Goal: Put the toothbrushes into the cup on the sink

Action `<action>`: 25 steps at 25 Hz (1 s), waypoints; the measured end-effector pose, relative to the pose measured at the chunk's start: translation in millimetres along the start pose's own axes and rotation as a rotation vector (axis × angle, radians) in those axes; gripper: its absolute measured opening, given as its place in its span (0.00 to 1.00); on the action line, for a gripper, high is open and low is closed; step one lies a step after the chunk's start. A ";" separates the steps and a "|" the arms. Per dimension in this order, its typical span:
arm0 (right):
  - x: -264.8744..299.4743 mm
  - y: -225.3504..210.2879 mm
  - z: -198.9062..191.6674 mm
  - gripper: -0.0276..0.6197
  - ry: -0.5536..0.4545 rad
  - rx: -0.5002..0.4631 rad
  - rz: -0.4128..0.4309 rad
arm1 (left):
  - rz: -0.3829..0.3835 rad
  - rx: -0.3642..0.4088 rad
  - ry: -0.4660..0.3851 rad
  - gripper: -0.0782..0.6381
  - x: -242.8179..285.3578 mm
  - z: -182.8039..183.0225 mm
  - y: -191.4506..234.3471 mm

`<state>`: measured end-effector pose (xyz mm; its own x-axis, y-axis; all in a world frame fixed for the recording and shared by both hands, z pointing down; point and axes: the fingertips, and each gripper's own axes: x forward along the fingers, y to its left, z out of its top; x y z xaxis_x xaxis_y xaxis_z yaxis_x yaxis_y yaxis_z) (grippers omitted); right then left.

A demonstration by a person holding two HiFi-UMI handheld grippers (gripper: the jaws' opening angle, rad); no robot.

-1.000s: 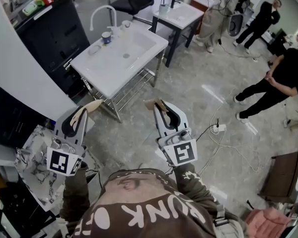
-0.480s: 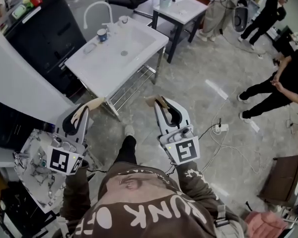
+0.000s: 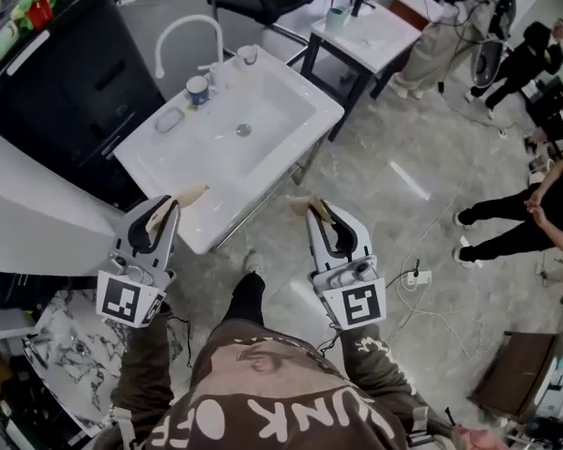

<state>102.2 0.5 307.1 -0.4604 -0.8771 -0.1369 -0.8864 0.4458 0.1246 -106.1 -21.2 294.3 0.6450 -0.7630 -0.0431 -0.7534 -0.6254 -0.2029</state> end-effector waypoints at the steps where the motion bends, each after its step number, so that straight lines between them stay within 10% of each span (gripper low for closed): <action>1: 19.0 -7.5 -4.3 0.14 0.010 -0.002 0.005 | 0.005 -0.002 0.008 0.18 17.0 -8.4 17.9; 14: 187.2 -73.0 -56.1 0.14 0.110 -0.026 0.052 | 0.077 0.036 0.032 0.18 213.2 -117.2 223.9; 25: 230.6 -92.2 -90.5 0.14 0.175 -0.025 0.058 | 0.046 0.051 0.186 0.18 294.9 -232.0 269.2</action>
<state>82.2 -259.1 353.0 -0.4933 -0.8687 0.0439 -0.8562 0.4939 0.1517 -148.3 -452.5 453.9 0.5715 -0.8107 0.1267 -0.7713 -0.5835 -0.2543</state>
